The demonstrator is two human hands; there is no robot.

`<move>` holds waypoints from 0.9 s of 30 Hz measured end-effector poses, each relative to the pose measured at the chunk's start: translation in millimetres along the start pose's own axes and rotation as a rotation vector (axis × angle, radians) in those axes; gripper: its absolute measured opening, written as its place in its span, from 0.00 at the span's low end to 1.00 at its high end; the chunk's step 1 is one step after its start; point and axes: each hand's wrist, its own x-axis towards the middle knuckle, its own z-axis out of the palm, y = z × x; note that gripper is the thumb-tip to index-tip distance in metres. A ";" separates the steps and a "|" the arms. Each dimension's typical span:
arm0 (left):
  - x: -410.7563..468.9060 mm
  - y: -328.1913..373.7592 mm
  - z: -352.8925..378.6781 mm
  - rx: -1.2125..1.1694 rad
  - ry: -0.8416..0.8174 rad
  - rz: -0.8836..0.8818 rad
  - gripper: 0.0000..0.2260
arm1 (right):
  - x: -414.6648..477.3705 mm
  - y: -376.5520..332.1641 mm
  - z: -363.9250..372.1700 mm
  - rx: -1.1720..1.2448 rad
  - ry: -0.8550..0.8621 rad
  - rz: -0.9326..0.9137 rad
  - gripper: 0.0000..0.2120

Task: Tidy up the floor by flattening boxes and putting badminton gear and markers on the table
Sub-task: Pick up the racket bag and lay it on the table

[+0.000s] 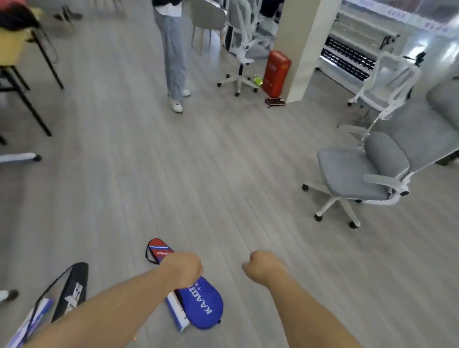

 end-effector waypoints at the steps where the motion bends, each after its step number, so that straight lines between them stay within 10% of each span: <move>1: 1.4 -0.6 -4.4 -0.002 0.008 -0.033 0.16 | 11.9 -6.2 -9.6 -0.019 -0.008 -0.034 0.22; 27: 50.0 -131.2 26.6 -0.971 0.083 -1.238 0.14 | 298.6 -338.5 -39.0 -0.898 -0.384 -1.066 0.15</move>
